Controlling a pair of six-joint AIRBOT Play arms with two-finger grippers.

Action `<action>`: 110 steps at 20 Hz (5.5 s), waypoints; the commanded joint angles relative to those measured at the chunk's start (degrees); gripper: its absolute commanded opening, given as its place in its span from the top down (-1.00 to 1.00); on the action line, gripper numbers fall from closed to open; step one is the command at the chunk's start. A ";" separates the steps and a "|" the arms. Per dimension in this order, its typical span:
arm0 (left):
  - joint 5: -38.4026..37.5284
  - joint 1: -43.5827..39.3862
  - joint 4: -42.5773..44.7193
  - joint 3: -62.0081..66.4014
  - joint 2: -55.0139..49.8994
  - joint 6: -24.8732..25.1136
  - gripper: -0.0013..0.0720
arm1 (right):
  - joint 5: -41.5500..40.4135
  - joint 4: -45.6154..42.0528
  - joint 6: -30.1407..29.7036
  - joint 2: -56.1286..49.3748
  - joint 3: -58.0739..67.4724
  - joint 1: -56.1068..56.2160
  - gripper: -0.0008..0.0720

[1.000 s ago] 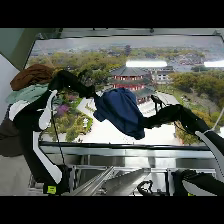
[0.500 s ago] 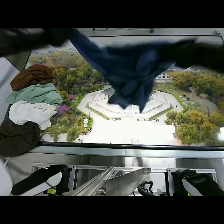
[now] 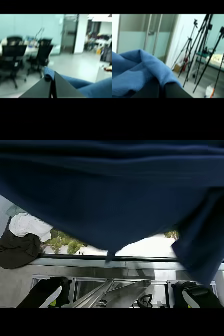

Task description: Fold the shirts.

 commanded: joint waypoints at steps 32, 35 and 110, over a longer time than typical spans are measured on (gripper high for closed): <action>17.40 16.15 -12.68 -6.05 -68.61 4.83 0.93 | 10.82 14.23 31.56 1.20 -90.12 -12.59 -0.46; 17.46 16.15 -12.70 -6.10 -68.61 4.81 0.93 | 14.73 14.56 30.62 -0.79 -92.70 -10.84 -0.46; 30.12 30.64 -7.89 -36.98 -49.22 13.53 -0.90 | -18.34 12.61 0.37 -35.78 -41.94 -46.47 -0.11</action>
